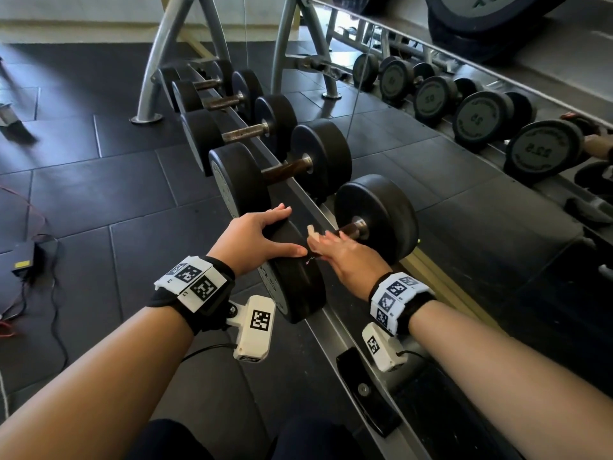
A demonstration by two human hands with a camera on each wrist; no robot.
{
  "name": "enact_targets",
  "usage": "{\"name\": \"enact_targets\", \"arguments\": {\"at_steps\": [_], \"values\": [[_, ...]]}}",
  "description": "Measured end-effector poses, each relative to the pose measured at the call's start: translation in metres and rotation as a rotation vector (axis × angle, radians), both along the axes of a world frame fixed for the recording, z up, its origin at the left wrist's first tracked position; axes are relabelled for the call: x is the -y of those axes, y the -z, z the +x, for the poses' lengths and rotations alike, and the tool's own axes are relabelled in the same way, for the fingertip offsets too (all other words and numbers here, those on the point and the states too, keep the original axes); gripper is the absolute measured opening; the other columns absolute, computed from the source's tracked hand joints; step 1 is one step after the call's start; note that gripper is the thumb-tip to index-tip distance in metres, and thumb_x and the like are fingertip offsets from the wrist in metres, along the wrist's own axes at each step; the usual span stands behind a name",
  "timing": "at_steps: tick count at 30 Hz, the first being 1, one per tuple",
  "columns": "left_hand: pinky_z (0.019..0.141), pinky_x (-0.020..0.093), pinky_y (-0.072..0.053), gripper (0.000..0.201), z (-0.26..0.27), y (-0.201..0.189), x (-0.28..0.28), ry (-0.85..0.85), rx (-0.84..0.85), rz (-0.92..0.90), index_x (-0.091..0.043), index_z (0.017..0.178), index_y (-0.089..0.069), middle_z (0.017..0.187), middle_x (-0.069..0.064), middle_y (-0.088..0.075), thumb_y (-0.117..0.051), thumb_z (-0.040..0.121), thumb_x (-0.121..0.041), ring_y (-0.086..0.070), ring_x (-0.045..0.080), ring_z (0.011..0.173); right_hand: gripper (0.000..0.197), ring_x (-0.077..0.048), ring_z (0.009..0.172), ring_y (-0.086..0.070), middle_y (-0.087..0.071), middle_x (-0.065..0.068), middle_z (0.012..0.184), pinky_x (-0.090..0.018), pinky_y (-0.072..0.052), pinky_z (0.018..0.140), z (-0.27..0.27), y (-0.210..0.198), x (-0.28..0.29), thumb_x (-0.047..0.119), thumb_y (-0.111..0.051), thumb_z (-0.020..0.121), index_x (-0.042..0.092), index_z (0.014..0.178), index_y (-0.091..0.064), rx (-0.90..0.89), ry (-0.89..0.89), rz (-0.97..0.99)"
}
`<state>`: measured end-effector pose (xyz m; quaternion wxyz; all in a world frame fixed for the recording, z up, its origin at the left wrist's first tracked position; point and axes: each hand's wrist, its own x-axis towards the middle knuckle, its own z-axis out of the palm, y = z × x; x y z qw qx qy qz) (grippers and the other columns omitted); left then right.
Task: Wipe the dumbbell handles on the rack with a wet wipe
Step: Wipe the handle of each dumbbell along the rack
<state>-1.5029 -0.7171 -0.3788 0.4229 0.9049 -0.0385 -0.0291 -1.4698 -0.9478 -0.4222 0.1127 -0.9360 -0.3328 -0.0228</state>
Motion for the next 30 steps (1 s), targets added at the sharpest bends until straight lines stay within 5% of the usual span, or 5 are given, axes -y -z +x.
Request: {"name": "enact_targets", "arguments": {"at_steps": [5,14,18,25,30], "values": [[0.102,0.024,-0.031,0.088,0.0,-0.001,0.0,0.0,-0.003,0.007,-0.04,0.145,-0.039,0.152,-0.021,-0.036,-0.08,0.068,-0.051,-0.039,0.009,0.137,0.059,-0.025,0.149,-0.026,-0.039,-0.011,0.155,-0.033,-0.017,0.121,0.016,-0.004,0.021,0.004,-0.043,0.102,0.019,0.155,-0.024,0.036,0.221,-0.071],[0.101,0.021,-0.029,0.09,-0.001,-0.001,0.0,0.009,-0.002,0.03,-0.04,0.145,-0.039,0.152,-0.021,-0.036,-0.079,0.066,-0.054,-0.039,0.007,0.135,0.067,-0.024,0.146,-0.032,-0.032,-0.008,0.159,-0.043,-0.036,0.112,0.0,-0.003,0.001,0.007,-0.048,0.099,0.034,0.154,-0.022,-0.031,0.075,-0.046],[0.104,0.024,-0.031,0.089,-0.003,-0.002,0.0,0.009,-0.013,0.042,-0.042,0.145,-0.039,0.151,-0.022,-0.037,-0.079,0.066,-0.056,-0.038,0.007,0.136,0.065,-0.028,0.145,-0.033,-0.036,-0.015,0.156,-0.042,-0.037,0.112,0.011,-0.007,0.03,0.003,-0.042,0.1,0.024,0.156,-0.016,-0.031,0.249,-0.038],[0.114,0.035,-0.034,0.09,-0.003,-0.01,-0.001,0.009,-0.064,0.091,-0.046,0.145,-0.039,0.151,-0.023,-0.037,-0.078,0.065,-0.059,-0.04,0.01,0.137,0.054,-0.02,0.148,-0.027,-0.039,-0.009,0.156,-0.039,-0.032,0.114,0.002,-0.006,0.025,0.017,-0.041,0.105,0.034,0.154,-0.027,-0.13,0.079,0.013],[0.112,0.032,-0.034,0.09,0.0,-0.012,-0.002,0.021,-0.08,0.111,-0.048,0.144,-0.038,0.149,-0.026,-0.037,-0.078,0.064,-0.061,-0.042,0.009,0.134,0.051,-0.024,0.147,-0.031,-0.042,-0.014,0.153,-0.038,-0.034,0.114,0.009,-0.011,0.03,0.017,-0.04,0.105,0.028,0.153,-0.029,-0.097,0.174,0.026]]}}
